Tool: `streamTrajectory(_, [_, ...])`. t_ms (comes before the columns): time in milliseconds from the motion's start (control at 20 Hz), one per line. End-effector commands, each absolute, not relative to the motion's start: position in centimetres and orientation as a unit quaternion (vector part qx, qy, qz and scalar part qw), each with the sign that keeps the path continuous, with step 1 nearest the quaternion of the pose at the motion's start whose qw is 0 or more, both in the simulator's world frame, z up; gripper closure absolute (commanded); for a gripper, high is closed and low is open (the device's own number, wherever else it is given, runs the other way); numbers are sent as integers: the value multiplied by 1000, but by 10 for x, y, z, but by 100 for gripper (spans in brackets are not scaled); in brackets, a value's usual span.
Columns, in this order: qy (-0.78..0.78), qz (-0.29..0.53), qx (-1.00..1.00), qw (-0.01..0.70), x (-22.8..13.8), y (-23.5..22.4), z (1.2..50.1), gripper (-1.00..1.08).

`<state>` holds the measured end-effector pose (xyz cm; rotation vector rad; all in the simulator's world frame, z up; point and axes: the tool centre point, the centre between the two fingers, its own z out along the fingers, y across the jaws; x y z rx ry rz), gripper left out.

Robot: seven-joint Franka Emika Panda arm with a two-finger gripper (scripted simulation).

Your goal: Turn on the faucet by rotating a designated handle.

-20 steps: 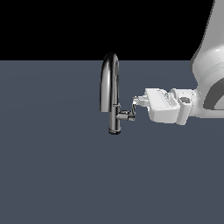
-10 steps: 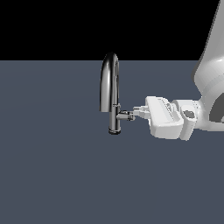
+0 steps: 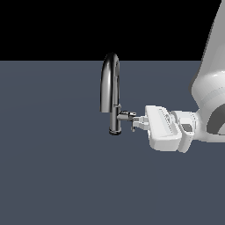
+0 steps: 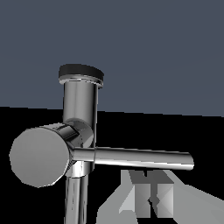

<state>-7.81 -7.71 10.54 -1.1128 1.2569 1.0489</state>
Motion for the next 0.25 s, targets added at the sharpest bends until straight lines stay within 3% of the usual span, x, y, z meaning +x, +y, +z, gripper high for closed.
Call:
streamTrajectory(0, [533, 452, -466, 543, -85, -70, 83, 108])
streamTrajectory(200, [533, 454, -465, 542, -89, -68, 67, 108])
